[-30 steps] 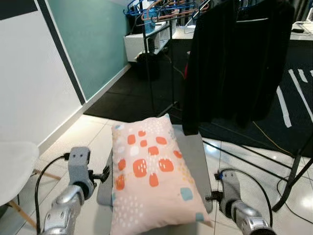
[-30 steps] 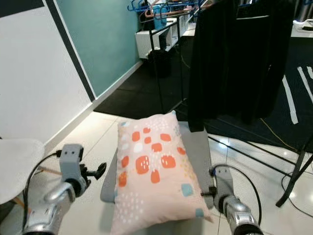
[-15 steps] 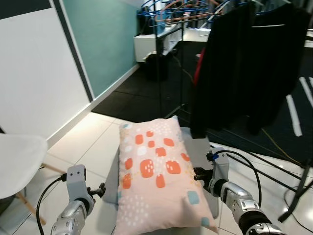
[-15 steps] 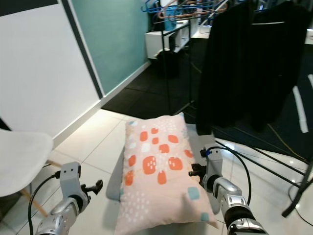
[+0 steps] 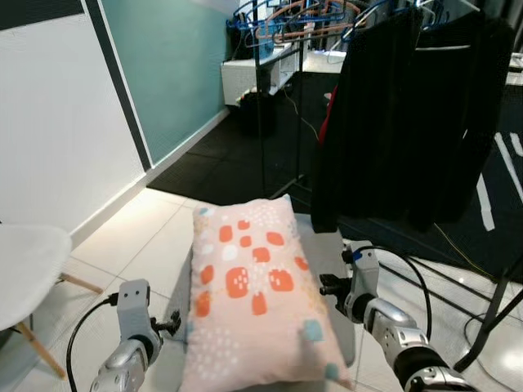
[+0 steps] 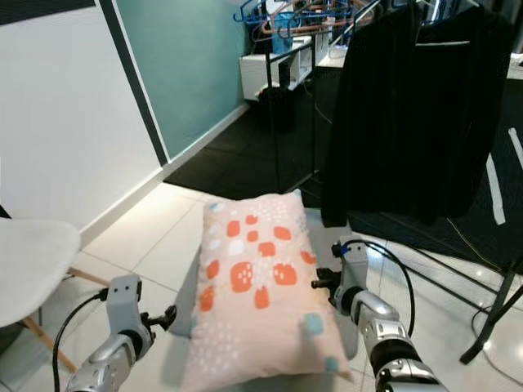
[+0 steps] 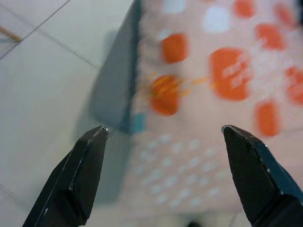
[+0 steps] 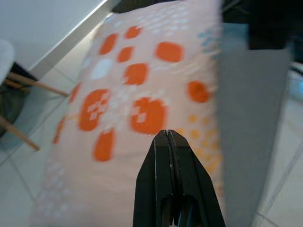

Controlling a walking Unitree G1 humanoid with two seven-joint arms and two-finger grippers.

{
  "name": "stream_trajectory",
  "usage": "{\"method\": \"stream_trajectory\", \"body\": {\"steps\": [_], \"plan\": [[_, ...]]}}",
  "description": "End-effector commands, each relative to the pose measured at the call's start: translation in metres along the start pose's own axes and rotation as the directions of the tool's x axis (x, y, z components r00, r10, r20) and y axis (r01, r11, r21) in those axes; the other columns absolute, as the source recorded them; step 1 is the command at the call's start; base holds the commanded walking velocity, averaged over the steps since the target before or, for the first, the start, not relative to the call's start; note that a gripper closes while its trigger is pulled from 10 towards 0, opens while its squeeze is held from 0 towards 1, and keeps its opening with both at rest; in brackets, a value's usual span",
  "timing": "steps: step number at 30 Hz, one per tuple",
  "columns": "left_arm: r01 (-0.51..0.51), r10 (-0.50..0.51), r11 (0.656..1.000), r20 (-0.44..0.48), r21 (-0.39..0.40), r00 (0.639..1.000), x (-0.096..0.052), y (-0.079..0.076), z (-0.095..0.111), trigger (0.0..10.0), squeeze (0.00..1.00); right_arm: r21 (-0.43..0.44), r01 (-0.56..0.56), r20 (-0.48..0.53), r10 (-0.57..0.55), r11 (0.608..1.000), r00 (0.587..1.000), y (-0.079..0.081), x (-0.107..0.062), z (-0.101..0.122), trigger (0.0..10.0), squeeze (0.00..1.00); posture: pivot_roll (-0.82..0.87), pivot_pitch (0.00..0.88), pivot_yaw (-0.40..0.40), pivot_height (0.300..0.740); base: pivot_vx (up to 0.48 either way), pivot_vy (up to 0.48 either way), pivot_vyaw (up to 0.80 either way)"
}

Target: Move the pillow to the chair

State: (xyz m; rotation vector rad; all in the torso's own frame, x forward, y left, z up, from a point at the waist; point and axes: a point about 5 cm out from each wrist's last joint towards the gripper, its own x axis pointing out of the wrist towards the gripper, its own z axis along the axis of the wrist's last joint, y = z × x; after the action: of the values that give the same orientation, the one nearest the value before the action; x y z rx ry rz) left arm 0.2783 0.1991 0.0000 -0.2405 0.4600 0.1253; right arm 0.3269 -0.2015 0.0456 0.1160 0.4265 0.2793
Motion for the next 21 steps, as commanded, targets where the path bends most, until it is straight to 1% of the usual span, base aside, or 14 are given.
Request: {"method": "stream_trajectory", "body": {"steps": [1,2,3,5,15,18,19,20,21], "plan": [[-0.014,0.014,1.0,0.036,-0.014,0.999,0.001,0.001,0.006,10.0,0.0,0.011,0.007,-0.005,-0.007,1.0,1.0,0.001,0.001,0.001,10.0,0.0,-0.2,0.008,0.027,0.74,0.0,0.0,0.0],[-0.013,0.013,1.0,0.042,-0.021,0.999,0.002,0.002,0.007,10.0,0.0,0.043,-0.015,0.019,0.015,0.999,1.0,0.003,0.002,0.003,10.0,0.0,-0.2,0.011,0.029,0.74,0.0,0.0,0.0],[-0.019,0.02,1.0,0.048,-0.021,0.999,0.002,0.003,0.008,10.0,0.0,0.053,-0.043,0.036,0.042,0.998,0.998,0.005,0.002,0.006,10.0,1.0,-0.2,0.013,0.028,0.74,0.0,0.0,0.0],[-0.021,0.022,1.0,0.06,-0.023,0.998,0.002,0.004,0.011,10.0,0.0,0.052,-0.081,0.051,0.078,0.995,0.996,0.008,0.003,0.008,10.0,1.0,-0.2,0.013,0.028,0.74,0.0,0.0,0.0],[-0.037,0.039,0.999,0.084,-0.025,0.996,0.004,0.007,0.016,10.0,0.0,0.036,-0.102,0.054,0.1,0.994,0.994,0.01,0.004,0.011,10.0,1.0,-0.2,0.02,0.022,0.74,0.0,0.0,0.0],[-0.079,0.077,0.997,0.1,0.012,0.992,0.004,0.012,0.018,10.0,0.0,0.045,-0.089,0.068,0.086,0.995,0.994,0.008,0.004,0.014,10.0,1.0,-0.2,0.02,0.021,0.74,0.0,0.0,0.0],[-0.097,0.092,0.994,0.115,0.043,0.989,0.003,0.015,0.021,10.0,0.0,0.042,-0.072,0.048,0.07,0.996,0.996,0.007,0.004,0.013,10.0,1.0,-0.2,0.023,0.019,0.74,0.0,0.0,0.0],[-0.097,0.092,0.994,0.115,0.043,0.989,0.003,0.015,0.021,10.0,0.0,0.042,-0.072,0.048,0.07,0.996,0.996,0.007,0.004,0.013,10.0,1.0,-0.2,0.023,0.019,0.74,0.0,0.0,0.0],[-0.108,0.1,0.992,0.126,0.063,0.987,0.002,0.017,0.023,10.0,0.0,0.039,-0.06,0.032,0.059,0.997,0.998,0.007,0.005,0.012,10.0,1.0,-0.2,0.023,0.019,0.74,0.0,0.0,0.0]]}}
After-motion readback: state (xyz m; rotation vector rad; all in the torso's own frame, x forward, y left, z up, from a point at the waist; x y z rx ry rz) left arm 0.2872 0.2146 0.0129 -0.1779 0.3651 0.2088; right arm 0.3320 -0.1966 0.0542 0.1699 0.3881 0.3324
